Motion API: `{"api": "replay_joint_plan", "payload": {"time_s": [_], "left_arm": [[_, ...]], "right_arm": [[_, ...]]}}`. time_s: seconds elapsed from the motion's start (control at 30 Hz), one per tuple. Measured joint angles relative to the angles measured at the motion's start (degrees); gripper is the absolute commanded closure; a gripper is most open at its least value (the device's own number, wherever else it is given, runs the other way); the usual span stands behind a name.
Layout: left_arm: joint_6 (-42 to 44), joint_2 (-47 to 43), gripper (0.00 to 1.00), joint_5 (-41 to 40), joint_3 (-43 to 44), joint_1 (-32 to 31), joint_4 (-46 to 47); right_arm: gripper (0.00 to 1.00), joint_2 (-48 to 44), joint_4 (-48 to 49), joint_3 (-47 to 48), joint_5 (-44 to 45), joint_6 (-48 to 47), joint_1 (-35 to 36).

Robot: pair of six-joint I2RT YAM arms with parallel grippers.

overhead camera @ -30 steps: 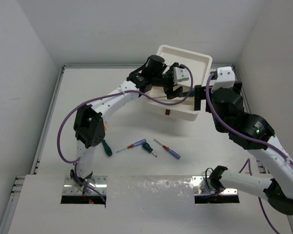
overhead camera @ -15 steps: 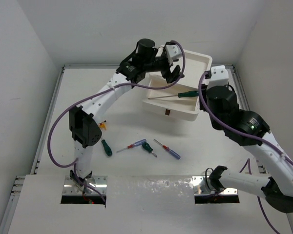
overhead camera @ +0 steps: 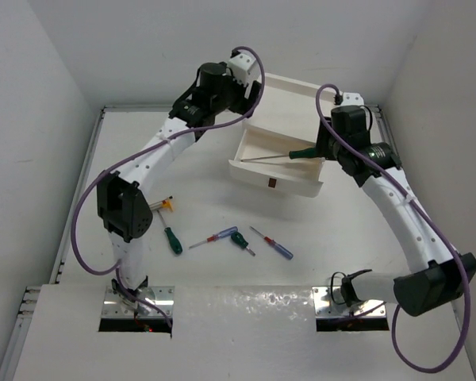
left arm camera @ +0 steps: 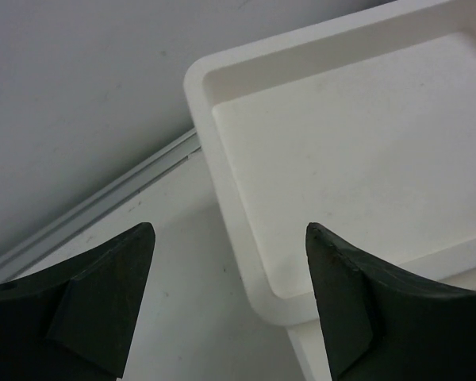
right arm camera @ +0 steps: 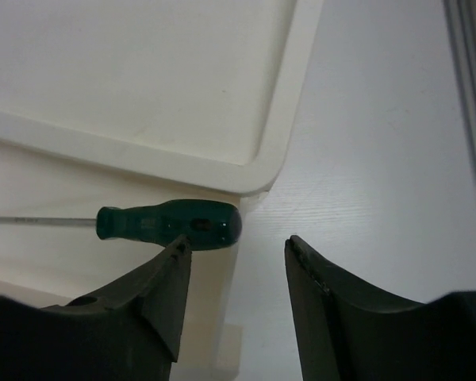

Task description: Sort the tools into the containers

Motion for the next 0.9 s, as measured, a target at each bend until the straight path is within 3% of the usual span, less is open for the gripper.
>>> {"api": "replay_joint_plan", "payload": {"time_s": [0.27, 0.5, 0.6, 0.63, 0.73, 0.8, 0.9], "left_arm": [[-1.6, -2.3, 0.25, -3.1, -9.3, 1.2, 2.3], [-2.0, -2.6, 0.25, -2.3, -12.9, 1.2, 5.5], [-2.0, -2.6, 0.25, -1.3, -13.3, 1.3, 6.5], [-2.1, -2.6, 0.25, -0.9, -13.5, 1.4, 6.8], [-2.1, -2.6, 0.26, 0.6, -13.7, 1.4, 7.4], [-2.2, -2.6, 0.26, 1.9, -13.7, 1.4, 7.6], [-2.5, -2.6, 0.26, 2.8, -13.9, 1.4, 8.0]], "right_arm": [[0.54, 1.1, 6.8, -5.1, -8.8, 2.2, -1.2], [0.59, 1.1, 11.2, -7.9, -9.5, 2.2, -1.9], [0.65, 0.5, 13.6, -9.4, -10.3, 1.8, -2.0], [0.73, 0.3, 14.5, -9.9, -11.0, 1.6, -2.1], [0.83, -0.3, 17.9, -11.3, -13.7, 0.3, -2.4], [0.84, -0.8, 20.6, -12.8, -16.4, -1.2, -2.4], [0.76, -1.3, 22.2, -13.9, -19.1, -4.1, -2.4]]}}
